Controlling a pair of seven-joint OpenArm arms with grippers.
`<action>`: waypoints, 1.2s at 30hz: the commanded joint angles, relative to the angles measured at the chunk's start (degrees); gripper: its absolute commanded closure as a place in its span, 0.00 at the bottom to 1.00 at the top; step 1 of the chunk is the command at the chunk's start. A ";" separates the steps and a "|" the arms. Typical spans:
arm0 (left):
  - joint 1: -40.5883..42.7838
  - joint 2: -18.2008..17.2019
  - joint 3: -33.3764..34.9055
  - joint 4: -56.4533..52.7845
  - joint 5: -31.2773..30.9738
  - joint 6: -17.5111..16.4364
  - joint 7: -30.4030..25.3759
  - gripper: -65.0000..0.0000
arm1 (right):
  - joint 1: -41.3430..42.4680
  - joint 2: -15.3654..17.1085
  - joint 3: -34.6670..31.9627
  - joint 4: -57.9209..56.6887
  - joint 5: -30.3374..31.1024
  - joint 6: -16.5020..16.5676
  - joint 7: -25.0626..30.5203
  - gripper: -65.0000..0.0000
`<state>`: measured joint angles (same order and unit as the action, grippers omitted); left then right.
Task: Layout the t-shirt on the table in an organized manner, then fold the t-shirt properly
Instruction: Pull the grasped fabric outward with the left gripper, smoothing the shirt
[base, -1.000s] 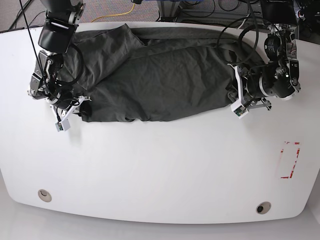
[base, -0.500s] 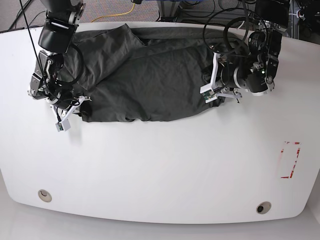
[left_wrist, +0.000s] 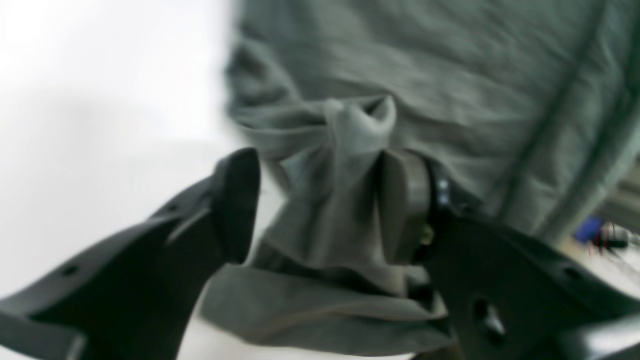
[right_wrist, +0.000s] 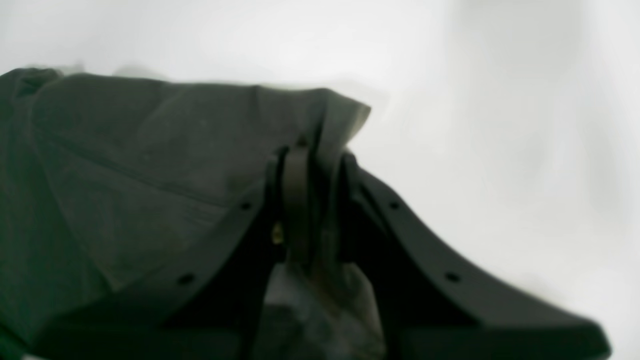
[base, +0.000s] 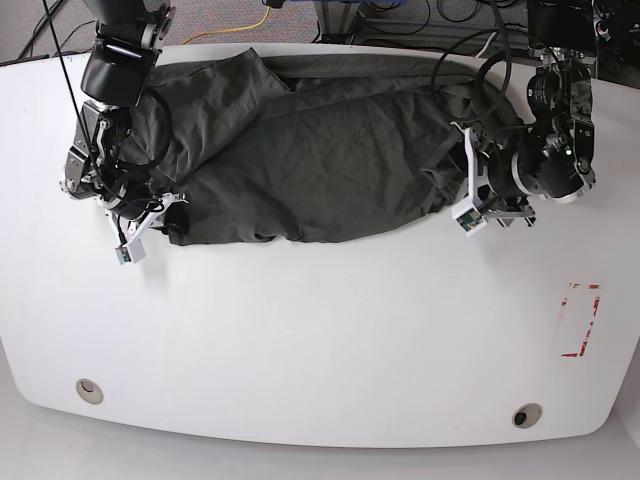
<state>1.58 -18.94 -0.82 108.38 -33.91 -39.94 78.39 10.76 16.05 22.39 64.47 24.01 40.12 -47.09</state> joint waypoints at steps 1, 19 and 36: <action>-1.80 -0.36 -2.48 0.68 -0.42 -0.06 -0.54 0.43 | 0.27 0.52 -0.19 0.28 -1.72 -0.12 -2.10 0.87; -3.12 3.86 -16.72 -12.07 0.02 -0.06 -0.63 0.43 | 0.27 0.52 -0.19 0.28 -1.72 -0.12 -2.10 0.87; -6.20 5.97 -24.37 -16.64 -2.62 -0.06 -2.13 0.43 | 0.27 -0.80 -0.19 0.28 -1.81 -0.12 -2.10 0.87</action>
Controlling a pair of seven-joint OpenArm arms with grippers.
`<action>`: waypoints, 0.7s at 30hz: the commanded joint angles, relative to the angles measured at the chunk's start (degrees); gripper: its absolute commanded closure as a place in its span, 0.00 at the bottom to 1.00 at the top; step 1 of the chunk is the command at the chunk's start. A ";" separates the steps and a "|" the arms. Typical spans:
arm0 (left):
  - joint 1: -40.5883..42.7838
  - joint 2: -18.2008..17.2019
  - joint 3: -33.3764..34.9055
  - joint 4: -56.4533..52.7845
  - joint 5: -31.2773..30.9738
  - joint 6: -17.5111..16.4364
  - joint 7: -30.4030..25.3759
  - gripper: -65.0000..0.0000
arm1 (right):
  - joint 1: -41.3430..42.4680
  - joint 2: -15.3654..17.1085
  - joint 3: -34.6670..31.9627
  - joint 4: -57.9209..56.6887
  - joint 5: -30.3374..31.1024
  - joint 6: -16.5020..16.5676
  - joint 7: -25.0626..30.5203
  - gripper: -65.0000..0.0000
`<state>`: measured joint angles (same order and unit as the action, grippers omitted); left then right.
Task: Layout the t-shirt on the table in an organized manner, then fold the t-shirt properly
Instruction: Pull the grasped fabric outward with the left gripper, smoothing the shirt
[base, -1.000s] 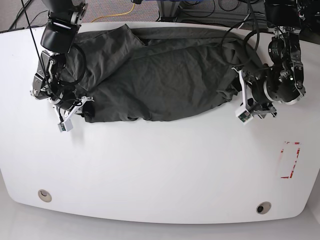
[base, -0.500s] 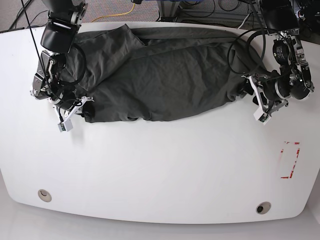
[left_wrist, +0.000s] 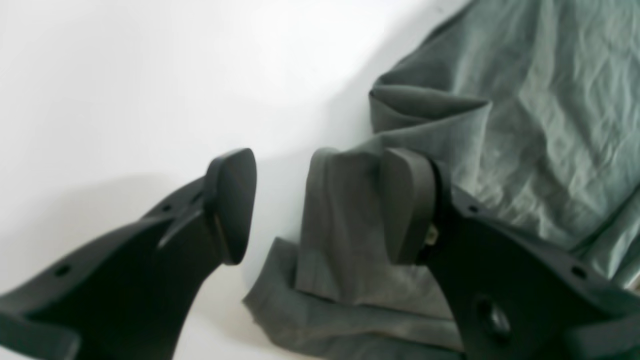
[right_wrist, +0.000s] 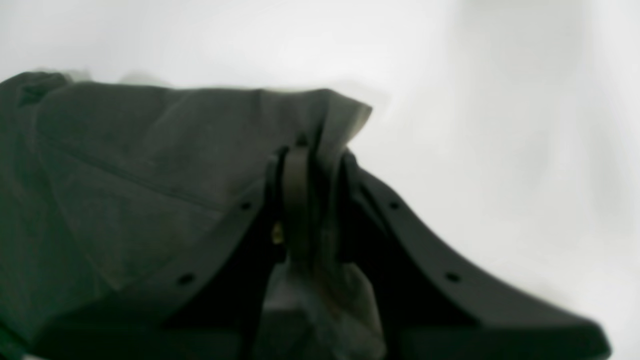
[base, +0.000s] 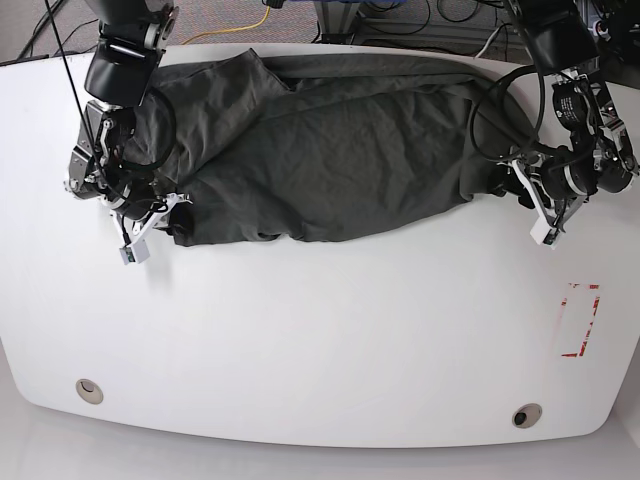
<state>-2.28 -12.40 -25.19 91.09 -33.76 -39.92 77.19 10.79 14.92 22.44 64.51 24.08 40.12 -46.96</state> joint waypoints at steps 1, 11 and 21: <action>-2.68 -0.56 -0.08 0.56 -3.30 -0.08 -0.92 0.43 | 0.25 0.25 -0.24 0.24 -1.88 -0.12 -2.23 0.87; -4.35 -0.21 -1.58 -0.14 -7.69 -0.08 -0.92 0.44 | 0.16 0.16 -0.24 0.24 -1.88 -0.12 -2.23 0.87; -8.49 -0.65 -2.02 -13.59 -6.64 -0.08 -5.32 0.44 | 0.16 0.16 -0.24 0.24 -1.88 -0.12 -2.23 0.87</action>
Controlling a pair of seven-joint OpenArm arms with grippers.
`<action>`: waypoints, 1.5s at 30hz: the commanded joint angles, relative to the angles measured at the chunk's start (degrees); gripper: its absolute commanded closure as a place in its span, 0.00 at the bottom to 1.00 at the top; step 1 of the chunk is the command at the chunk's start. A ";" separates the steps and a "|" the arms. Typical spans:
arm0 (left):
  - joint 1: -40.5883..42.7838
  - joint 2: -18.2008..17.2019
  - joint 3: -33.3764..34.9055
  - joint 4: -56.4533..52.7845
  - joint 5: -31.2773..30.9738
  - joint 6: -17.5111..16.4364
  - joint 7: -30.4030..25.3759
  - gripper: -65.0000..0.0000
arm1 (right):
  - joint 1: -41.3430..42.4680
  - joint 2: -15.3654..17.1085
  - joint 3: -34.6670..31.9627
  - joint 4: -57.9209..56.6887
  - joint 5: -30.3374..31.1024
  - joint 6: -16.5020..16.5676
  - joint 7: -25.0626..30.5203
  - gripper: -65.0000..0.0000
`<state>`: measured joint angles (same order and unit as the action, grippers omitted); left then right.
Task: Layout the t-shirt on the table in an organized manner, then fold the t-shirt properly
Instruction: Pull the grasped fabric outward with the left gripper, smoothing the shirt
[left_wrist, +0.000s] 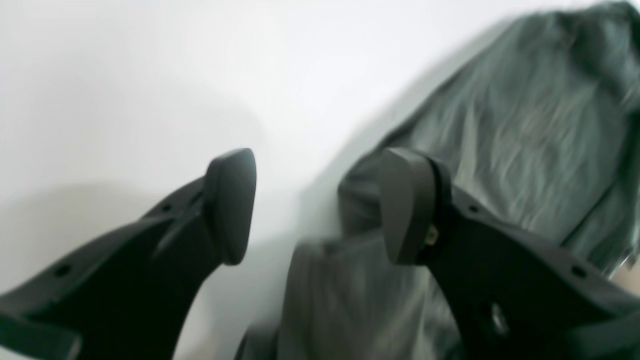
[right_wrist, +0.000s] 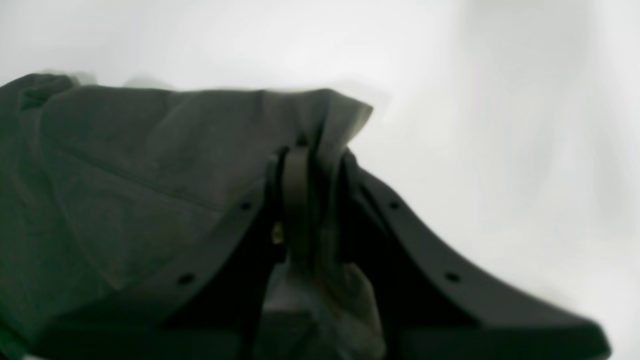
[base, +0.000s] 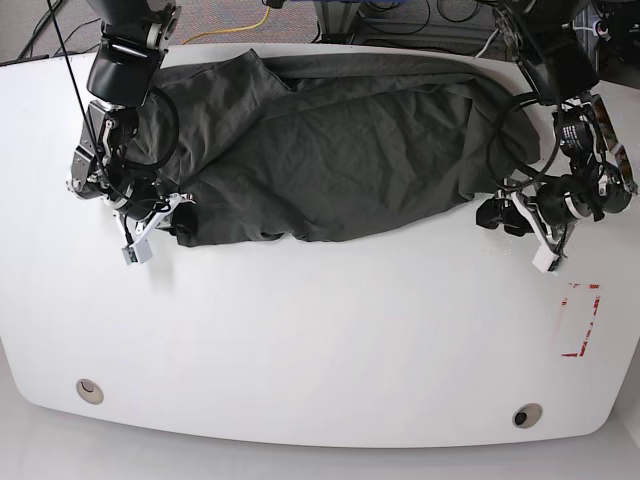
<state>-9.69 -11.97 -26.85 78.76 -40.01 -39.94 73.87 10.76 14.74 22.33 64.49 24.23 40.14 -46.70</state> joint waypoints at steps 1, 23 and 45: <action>-1.16 -1.09 -0.36 -2.23 0.32 -0.06 -3.14 0.44 | 0.18 0.33 -0.13 0.26 -2.03 -0.14 -2.49 0.87; -3.10 -1.88 8.61 -8.65 3.48 -0.06 -3.40 0.44 | 0.27 0.42 -0.13 0.26 -2.03 -0.14 -2.49 0.87; 0.86 -1.53 8.79 2.16 3.31 -0.06 3.63 0.44 | 0.27 0.33 -0.22 0.26 -2.03 -0.14 -2.49 0.87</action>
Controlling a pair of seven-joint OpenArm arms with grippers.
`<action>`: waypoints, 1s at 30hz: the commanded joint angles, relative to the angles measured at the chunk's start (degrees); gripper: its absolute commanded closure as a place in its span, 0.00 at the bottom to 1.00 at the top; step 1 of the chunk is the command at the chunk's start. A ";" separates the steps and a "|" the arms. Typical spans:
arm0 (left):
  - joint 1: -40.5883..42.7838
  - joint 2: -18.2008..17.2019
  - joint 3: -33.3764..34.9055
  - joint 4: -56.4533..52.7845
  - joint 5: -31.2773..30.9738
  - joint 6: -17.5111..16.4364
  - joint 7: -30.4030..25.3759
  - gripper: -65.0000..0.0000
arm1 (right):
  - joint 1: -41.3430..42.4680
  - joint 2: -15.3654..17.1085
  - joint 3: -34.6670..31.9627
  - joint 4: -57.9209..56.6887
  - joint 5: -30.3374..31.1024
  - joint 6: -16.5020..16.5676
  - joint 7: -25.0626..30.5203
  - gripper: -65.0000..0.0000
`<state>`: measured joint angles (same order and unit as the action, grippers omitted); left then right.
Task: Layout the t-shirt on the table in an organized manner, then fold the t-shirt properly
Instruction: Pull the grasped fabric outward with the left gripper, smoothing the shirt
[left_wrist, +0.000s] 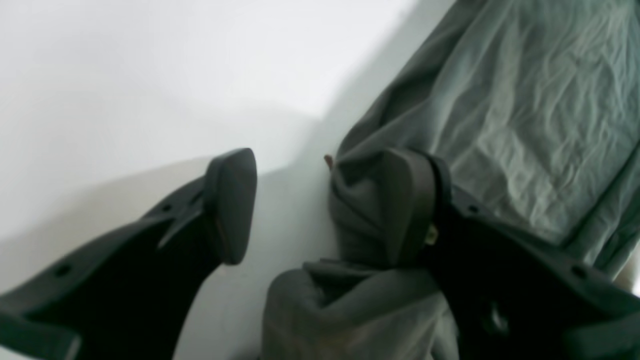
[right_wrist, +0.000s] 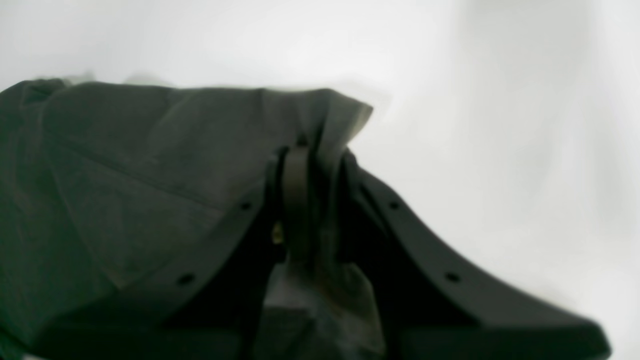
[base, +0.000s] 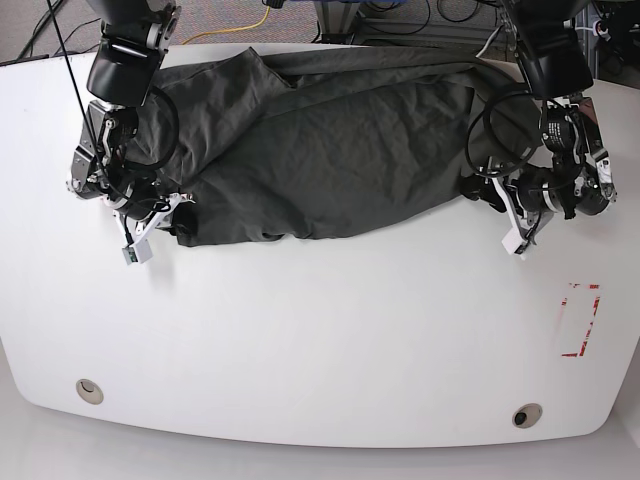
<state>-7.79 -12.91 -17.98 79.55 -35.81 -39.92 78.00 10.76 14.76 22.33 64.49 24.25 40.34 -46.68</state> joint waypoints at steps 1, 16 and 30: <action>-1.13 -0.59 -0.09 1.37 -0.89 -0.08 -0.50 0.44 | 0.27 0.31 -0.22 0.26 -2.05 -0.34 -2.51 0.87; -1.57 1.52 0.00 1.37 -0.98 -0.08 0.03 0.44 | 0.27 0.49 -0.22 0.26 -2.05 -0.34 -2.60 0.87; -1.57 3.90 0.00 1.29 -0.80 -0.08 1.61 0.44 | 0.18 0.49 -0.22 0.08 -2.05 -0.34 -2.60 0.87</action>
<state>-8.29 -8.27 -17.87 79.79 -35.86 -39.92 80.09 10.76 14.76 22.24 64.45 24.25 40.36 -46.68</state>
